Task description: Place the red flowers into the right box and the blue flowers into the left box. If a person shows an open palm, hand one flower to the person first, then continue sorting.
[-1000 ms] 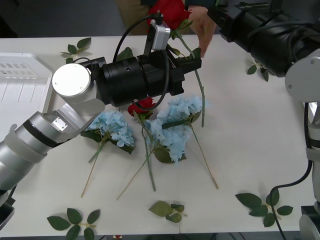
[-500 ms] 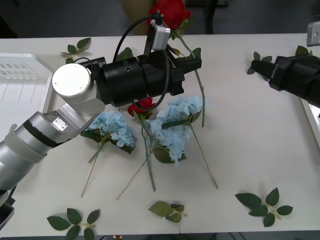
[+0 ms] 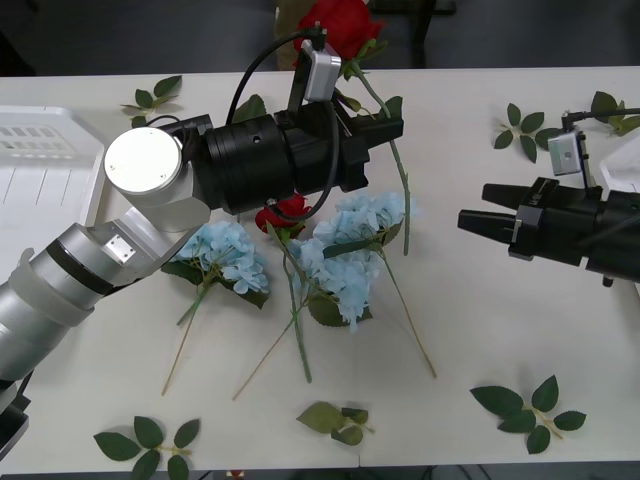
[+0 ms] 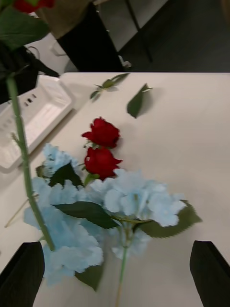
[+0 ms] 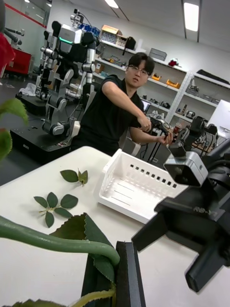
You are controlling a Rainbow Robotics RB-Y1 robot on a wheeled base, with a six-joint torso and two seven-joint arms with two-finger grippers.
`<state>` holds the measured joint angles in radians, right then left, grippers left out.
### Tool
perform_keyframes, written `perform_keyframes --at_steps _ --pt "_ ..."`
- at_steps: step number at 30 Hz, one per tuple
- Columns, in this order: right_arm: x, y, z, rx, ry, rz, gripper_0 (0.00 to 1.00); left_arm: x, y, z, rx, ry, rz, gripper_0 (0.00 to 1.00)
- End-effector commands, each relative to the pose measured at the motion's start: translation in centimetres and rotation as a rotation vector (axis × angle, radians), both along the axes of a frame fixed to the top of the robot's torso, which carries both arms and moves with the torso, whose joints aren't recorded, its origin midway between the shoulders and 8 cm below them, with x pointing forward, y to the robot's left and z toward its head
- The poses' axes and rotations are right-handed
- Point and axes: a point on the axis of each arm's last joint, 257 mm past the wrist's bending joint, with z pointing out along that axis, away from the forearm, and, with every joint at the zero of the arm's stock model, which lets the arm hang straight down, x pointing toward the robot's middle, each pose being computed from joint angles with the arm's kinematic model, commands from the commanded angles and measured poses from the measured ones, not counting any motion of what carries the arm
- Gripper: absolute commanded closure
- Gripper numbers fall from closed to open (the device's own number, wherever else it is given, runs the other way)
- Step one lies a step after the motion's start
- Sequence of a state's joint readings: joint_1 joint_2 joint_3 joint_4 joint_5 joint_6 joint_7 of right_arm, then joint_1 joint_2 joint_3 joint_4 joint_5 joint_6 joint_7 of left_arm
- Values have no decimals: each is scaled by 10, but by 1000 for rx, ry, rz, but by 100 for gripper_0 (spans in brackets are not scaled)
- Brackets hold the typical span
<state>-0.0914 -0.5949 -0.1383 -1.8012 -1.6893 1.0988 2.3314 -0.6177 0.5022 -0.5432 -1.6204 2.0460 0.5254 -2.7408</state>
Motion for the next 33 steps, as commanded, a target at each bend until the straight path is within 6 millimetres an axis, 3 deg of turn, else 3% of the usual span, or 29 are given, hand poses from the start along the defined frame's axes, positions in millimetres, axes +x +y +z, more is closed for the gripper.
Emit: perform_keyframes --at_steps 1,5,14,16,17,18,19,21,22,33 --pt "-7 35 22 28 -61 113 11 -14 -10 9 -23 22 -42 100" --pt "-16 65 36 109 -57 179 12 -14 -10 9 -22 22 -41 100" --pt "-1 107 51 165 -129 168 12 -14 -9 9 -20 21 -40 100" --pt "1 119 53 173 -137 166 21 -14 -10 8 -22 23 -40 100" --pt "3 124 52 175 -137 161 30 -14 -10 8 -22 23 -40 100" --pt "4 128 50 176 -137 156 43 -14 -9 8 -20 23 -40 100" --pt "5 132 50 178 -138 151 66 -14 -9 8 -20 23 -40 100" --pt "7 135 46 174 -137 142 92 -14 -9 9 -20 21 -40 100" --pt "7 136 45 174 -136 140 98 -14 -9 8 -21 24 -40 100" --pt "6 134 44 185 -124 135 100 -14 -9 9 -21 22 -41 100"
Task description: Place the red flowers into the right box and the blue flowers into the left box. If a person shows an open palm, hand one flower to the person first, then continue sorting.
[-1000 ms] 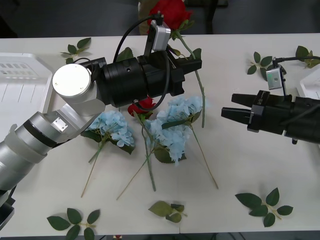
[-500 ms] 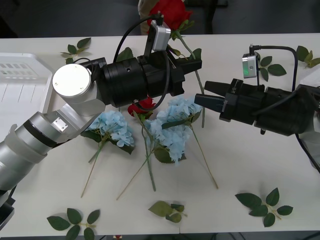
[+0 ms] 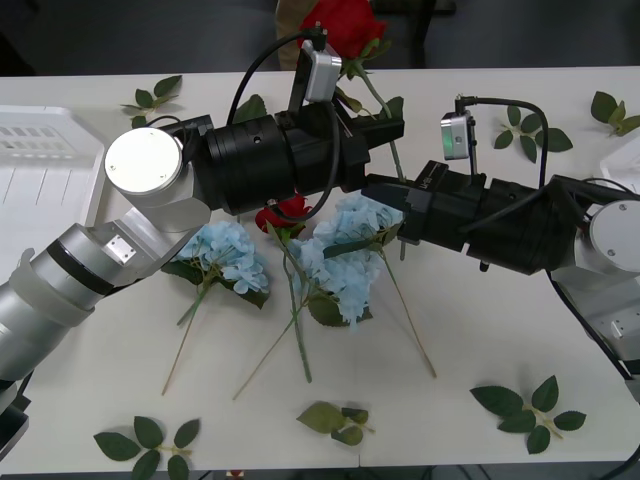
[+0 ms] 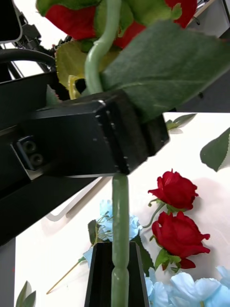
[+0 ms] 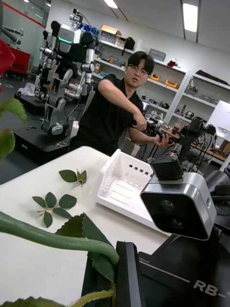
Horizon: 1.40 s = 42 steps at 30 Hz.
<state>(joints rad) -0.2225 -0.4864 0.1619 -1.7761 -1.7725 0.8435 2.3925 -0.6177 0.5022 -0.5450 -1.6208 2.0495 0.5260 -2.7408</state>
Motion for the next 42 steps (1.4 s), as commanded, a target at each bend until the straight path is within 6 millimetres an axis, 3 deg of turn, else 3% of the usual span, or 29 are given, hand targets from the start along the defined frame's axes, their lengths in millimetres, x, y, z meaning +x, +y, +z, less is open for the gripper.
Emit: perform_keyframes --at_steps 1,6,7,8,17,20,24,32,38,42 --pt "0 3 16 -14 -64 12 100 -13 -8 9 -20 21 -37 100" --pt "0 1 18 2 -57 12 100 -13 -8 9 -21 22 -37 99" --pt "1 -1 20 5 -58 5 100 -13 -8 9 -21 22 -37 25" --pt "1 -1 20 8 -56 5 100 -13 -8 9 -21 22 -37 2" --pt "6 -15 27 29 -59 -23 100 -13 -9 9 -23 26 -40 0" --pt "14 -31 32 38 -65 -63 100 -14 -9 9 -25 28 -42 0" --pt "20 -69 36 27 -71 -119 100 -15 -11 8 -25 31 -45 0" --pt "38 -171 14 -212 -95 -295 100 -15 -11 8 -25 31 -45 0" --pt "27 -260 -2 -479 34 -370 100 -14 -8 2 -16 38 -41 0" --pt "12 -349 -11 -760 128 -472 100 -15 7 -27 25 108 -35 0"
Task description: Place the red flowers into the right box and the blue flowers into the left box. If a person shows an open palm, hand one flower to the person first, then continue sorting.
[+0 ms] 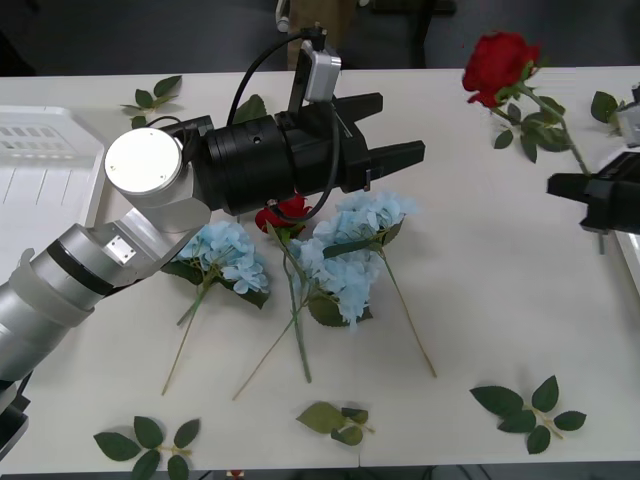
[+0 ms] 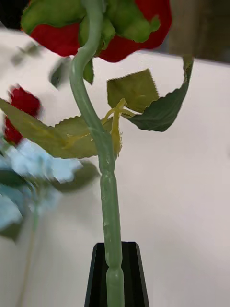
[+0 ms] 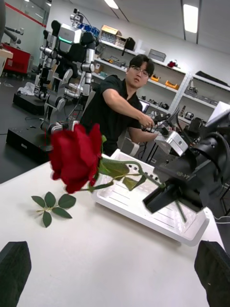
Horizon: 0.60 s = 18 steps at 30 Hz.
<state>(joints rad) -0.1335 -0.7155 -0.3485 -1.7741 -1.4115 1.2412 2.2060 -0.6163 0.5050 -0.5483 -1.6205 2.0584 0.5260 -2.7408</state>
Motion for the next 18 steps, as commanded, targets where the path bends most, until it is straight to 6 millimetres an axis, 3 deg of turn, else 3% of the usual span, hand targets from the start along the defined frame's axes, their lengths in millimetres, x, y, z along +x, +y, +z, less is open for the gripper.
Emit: perform_keyframes --at_steps 1,4,6,7,12,18 --pt "-13 -106 12 -301 57 -135 100 -16 11 -36 36 142 -34 0" --pt "-18 -160 4 -384 121 -218 100 -21 25 -61 74 246 -43 0" --pt "-23 -206 -7 -428 165 -302 100 -22 45 -83 128 320 -34 0" --pt "-24 -219 -11 -445 173 -323 100 -21 51 -90 150 339 -29 0" --pt "-23 -300 -33 -562 159 -476 100 -17 110 -126 324 514 30 0" --pt "-36 -346 -60 -578 195 -583 100 -20 173 -138 503 670 89 0"
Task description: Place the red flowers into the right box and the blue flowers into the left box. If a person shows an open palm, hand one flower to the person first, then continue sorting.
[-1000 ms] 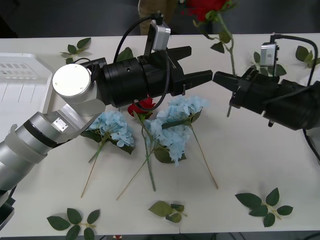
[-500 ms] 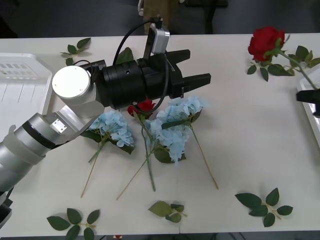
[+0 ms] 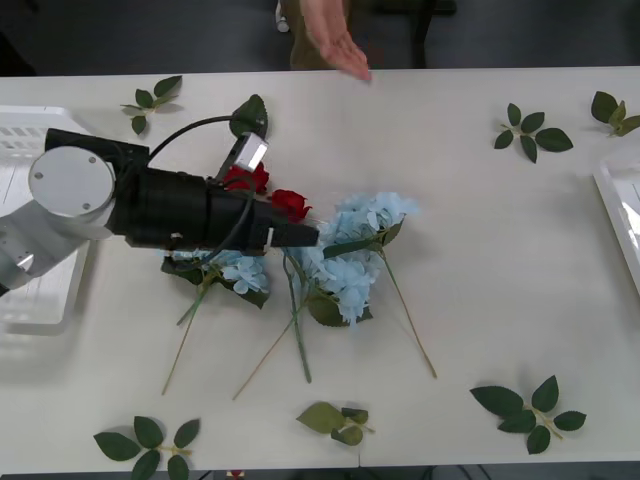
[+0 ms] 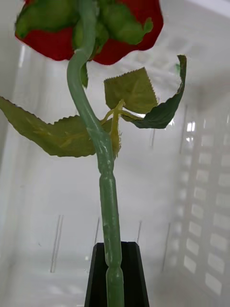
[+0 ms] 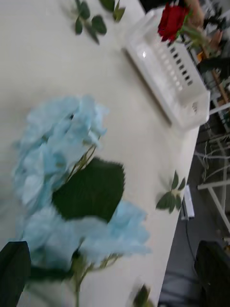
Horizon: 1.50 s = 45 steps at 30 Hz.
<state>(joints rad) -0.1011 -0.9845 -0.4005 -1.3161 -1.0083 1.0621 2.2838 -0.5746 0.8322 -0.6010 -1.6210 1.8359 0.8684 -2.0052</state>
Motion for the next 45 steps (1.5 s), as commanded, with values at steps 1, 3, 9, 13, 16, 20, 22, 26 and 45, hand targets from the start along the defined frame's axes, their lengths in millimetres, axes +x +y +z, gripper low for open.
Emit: perform_keyframes --at_steps 1,3,9,13,16,20,22,26,45 --pt "-15 -37 -3 -73 33 -48 100 3 54 8 143 21 15 0" --pt "-19 -43 -10 -74 47 -64 100 -1 80 3 230 99 45 0" --pt "-21 -34 -16 -20 59 -69 100 -7 135 -5 428 239 161 0" --pt "-13 1 -10 111 23 7 100 -14 158 -12 532 332 269 0" --pt "-3 35 2 205 -28 106 100 -17 174 -18 605 364 334 0" --pt "9 84 21 330 -65 234 100 -21 188 -28 680 405 391 0" --pt "20 121 37 405 -90 318 100 -21 195 -34 723 405 410 0" --pt "37 178 62 473 -129 447 100 -18 203 -39 776 392 441 0" --pt "107 390 165 726 -327 401 100 -8 221 -61 922 303 500 0"
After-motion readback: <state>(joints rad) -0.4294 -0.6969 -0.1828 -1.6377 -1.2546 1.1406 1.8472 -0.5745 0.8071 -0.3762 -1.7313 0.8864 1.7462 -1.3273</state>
